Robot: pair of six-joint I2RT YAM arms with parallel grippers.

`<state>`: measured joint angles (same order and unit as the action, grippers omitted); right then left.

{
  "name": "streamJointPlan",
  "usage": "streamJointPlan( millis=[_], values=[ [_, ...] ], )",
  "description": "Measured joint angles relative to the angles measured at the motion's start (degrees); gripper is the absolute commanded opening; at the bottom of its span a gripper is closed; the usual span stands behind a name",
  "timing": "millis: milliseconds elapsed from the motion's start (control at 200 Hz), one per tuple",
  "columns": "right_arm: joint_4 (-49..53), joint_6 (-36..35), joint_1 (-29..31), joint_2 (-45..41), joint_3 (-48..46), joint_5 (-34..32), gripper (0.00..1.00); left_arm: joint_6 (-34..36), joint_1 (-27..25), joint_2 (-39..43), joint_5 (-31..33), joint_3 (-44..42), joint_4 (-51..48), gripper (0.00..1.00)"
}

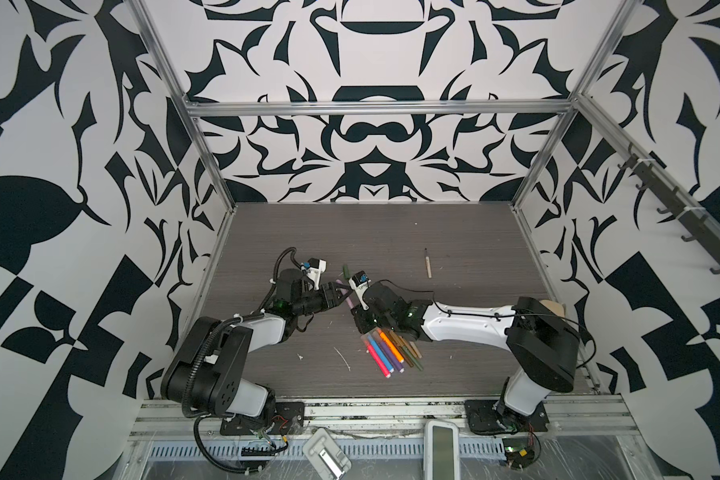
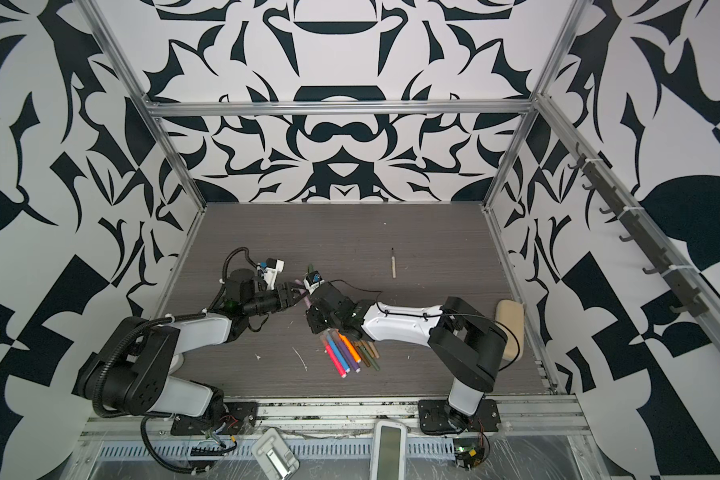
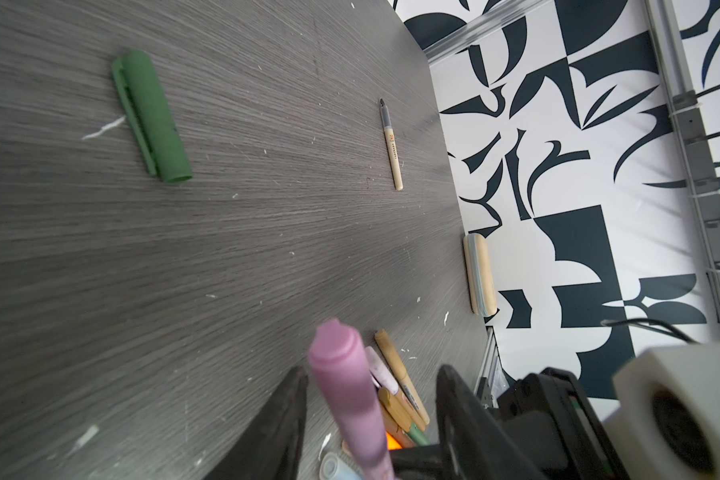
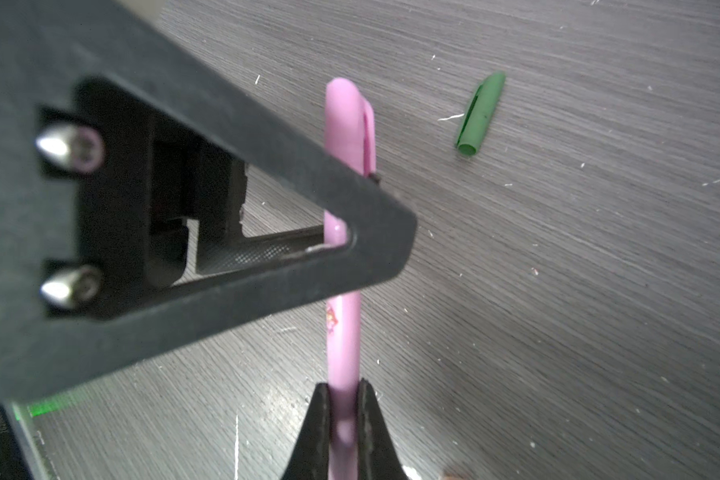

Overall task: Open the pen caps
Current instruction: 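Close the left gripper on the pink cap held by the right gripper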

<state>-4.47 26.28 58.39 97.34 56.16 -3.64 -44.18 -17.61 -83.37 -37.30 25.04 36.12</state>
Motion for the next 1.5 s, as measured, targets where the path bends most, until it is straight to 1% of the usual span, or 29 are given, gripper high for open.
streamJointPlan(
  millis=[60,215,315,475,535,630,795,965,1260,1330,1370,1400,1425,1455,1500],
  values=[
    [-0.02,0.33,0.13,-0.02,-0.44,-0.02,0.0,-0.02,0.09,0.0,-0.02,0.0,0.02,0.46],
    [0.42,0.57,0.22,-0.02,-1.09,-0.02,0.0,0.0,0.24,-0.04,0.0,0.0,0.04,0.47],
    [0.37,0.76,0.26,-0.02,-1.27,-0.02,0.0,-0.04,0.24,-0.11,0.0,0.0,0.04,0.43],
    [0.35,0.94,0.26,-0.02,-1.42,-0.04,0.0,-0.2,0.24,-0.13,0.0,0.0,0.02,0.41],
    [0.42,0.96,0.26,-0.02,-1.42,-0.04,0.0,-0.2,0.26,-0.15,-0.02,0.0,0.02,0.43],
    [0.44,0.98,0.26,-0.02,-1.42,-0.02,0.0,-0.2,0.26,-0.2,-0.04,0.0,0.07,0.51],
    [0.37,1.66,0.39,-0.02,-1.42,0.39,0.0,-0.46,0.31,-0.2,0.0,0.0,0.04,0.51],
    [0.33,2.1,0.9,-0.02,-1.42,1.03,0.0,-0.5,0.31,-0.39,0.07,0.0,0.0,0.46],
    [-0.13,2.27,1.31,-0.02,-1.42,0.96,0.0,-0.76,0.35,-0.72,0.42,0.0,-0.96,0.18],
    [0.04,2.27,1.33,-0.02,-1.42,0.76,0.0,-1.09,0.39,-0.72,-0.13,0.0,-0.79,0.18],
    [0.42,2.29,1.33,-0.02,-1.42,0.39,0.0,-1.14,0.35,-0.72,-0.26,0.02,-0.5,0.21],
    [0.7,2.29,1.33,-0.02,-1.4,0.15,0.0,-1.01,0.31,-0.72,-0.24,0.02,-0.44,0.25],
    [0.79,2.29,1.33,-0.02,-1.36,-0.09,0.0,-1.07,0.31,-0.72,-0.22,0.02,-0.52,0.27],
    [0.83,2.29,1.38,-0.02,-1.31,-0.31,0.0,-1.07,0.33,-0.74,-0.2,0.02,-0.55,0.27],
    [1.05,2.32,1.38,-0.02,-1.18,-0.66,0.0,-0.96,0.35,-0.76,-0.24,0.02,-0.46,0.21]
  ],
)
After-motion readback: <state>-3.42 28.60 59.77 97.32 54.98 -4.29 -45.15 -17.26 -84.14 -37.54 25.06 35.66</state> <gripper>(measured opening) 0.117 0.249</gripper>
